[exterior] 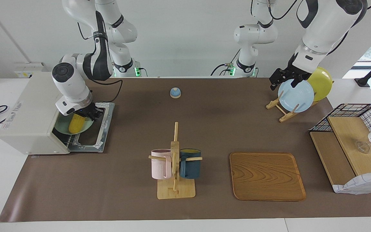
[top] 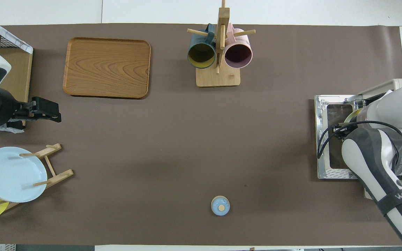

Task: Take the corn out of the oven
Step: 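Pull the plate with corn out and set it on the table center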

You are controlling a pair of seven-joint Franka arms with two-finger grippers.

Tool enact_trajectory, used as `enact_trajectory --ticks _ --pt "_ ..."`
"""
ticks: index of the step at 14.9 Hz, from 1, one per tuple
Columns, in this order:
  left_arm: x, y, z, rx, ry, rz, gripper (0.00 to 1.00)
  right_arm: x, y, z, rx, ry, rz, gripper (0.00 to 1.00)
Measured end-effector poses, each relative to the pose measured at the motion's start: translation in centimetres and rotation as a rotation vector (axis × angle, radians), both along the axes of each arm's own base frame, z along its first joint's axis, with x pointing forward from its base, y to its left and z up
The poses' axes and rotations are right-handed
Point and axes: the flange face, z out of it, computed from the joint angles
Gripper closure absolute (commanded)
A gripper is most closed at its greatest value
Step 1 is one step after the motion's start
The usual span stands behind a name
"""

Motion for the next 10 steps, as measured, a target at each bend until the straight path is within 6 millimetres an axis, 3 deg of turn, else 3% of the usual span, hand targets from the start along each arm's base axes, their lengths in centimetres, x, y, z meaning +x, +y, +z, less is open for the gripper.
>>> enact_trajectory --ticks 3,10 --pt "0.0 0.0 0.0 0.000 -0.001 0.000 0.00 0.2 2.3 0.6 -0.012 0.009 0.022 1.00" --pt "0.1 0.0 0.0 -0.001 -0.004 0.001 0.00 1.4 14.6 5.1 -0.073 0.038 0.009 1.00"
